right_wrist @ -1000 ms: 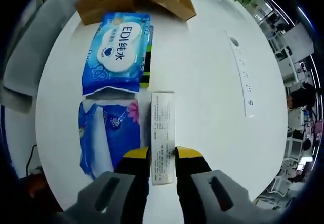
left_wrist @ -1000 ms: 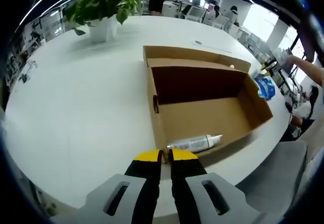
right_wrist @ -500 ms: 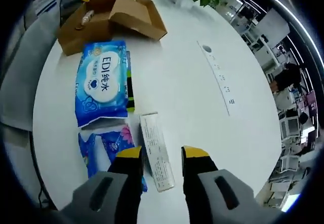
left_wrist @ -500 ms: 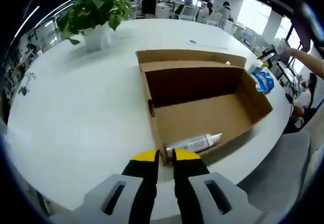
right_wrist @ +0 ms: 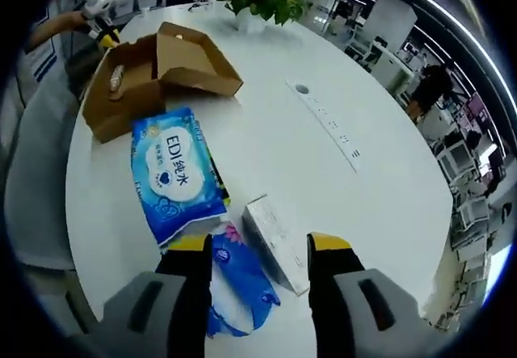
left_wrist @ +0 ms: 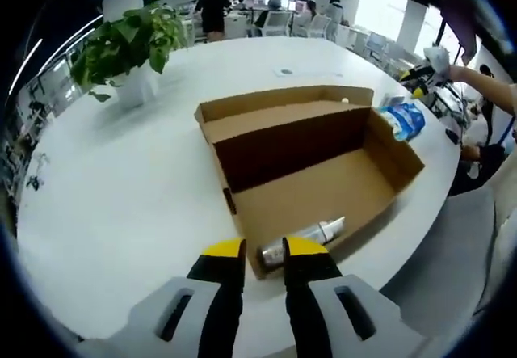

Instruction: Operate the shoe box by opening the lid, removing the specified soft item, and placing it in the target area until the item is outside and the box remains undamaged.

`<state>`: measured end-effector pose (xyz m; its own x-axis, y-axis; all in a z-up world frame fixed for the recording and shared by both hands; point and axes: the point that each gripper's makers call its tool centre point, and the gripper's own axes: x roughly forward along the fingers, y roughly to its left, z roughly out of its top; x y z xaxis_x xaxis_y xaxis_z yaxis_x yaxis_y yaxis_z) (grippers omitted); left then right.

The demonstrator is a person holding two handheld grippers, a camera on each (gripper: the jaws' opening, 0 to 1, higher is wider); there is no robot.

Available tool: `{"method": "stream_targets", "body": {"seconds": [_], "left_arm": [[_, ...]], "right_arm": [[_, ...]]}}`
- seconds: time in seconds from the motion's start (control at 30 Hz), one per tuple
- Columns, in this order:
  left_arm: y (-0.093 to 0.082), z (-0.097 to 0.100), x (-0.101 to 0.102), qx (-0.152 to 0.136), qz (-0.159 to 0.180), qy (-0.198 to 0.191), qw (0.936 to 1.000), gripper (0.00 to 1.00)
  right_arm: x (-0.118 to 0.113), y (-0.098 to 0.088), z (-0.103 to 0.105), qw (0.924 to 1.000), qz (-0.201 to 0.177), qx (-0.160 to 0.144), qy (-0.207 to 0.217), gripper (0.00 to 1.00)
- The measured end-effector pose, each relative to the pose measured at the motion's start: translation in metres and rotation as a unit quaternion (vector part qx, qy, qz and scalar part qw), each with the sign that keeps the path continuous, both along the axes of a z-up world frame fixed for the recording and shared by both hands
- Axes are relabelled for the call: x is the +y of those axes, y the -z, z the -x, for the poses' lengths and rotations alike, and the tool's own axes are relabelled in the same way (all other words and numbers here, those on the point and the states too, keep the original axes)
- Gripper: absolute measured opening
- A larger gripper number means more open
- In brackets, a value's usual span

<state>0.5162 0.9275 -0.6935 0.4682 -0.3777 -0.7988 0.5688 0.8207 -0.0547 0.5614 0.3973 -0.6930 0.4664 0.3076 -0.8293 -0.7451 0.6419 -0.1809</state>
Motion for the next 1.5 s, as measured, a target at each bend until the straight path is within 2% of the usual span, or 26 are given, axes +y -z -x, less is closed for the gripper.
{"method": "stream_targets", "body": {"seconds": [0.33, 0.5, 0.6, 0.87, 1.03, 1.23, 1.5], "left_arm": [[-0.004, -0.003, -0.012, -0.002, -0.021, 0.067, 0.9975, 0.24], [-0.002, -0.006, -0.019, 0.002, -0.032, 0.106, 0.9939, 0.25], [0.001, -0.007, -0.027, 0.018, -0.02, 0.123, 0.9921, 0.26], [0.008, -0.014, -0.042, 0.029, -0.023, 0.174, 0.984, 0.29], [0.016, -0.013, -0.049, 0.038, -0.039, 0.218, 0.9745, 0.31], [0.024, -0.012, -0.055, 0.042, -0.063, 0.267, 0.9607, 0.34], [0.032, -0.01, -0.061, 0.047, -0.103, 0.358, 0.9271, 0.38]], "right_arm": [[0.014, -0.015, 0.026, 0.9989, -0.029, -0.021, 0.032, 0.56], [0.022, -0.022, 0.04, 0.9975, -0.043, -0.032, 0.045, 0.61], [0.026, -0.026, 0.046, 0.9962, -0.051, -0.038, 0.059, 0.66], [0.045, -0.038, 0.073, 0.9907, -0.08, -0.052, 0.097, 0.76], [0.057, -0.043, 0.09, 0.9858, -0.098, -0.06, 0.123, 0.82], [0.07, -0.049, 0.108, 0.983, -0.112, -0.062, 0.131, 0.88], [0.085, -0.053, 0.132, 0.9783, -0.133, -0.059, 0.148, 0.95]]}}
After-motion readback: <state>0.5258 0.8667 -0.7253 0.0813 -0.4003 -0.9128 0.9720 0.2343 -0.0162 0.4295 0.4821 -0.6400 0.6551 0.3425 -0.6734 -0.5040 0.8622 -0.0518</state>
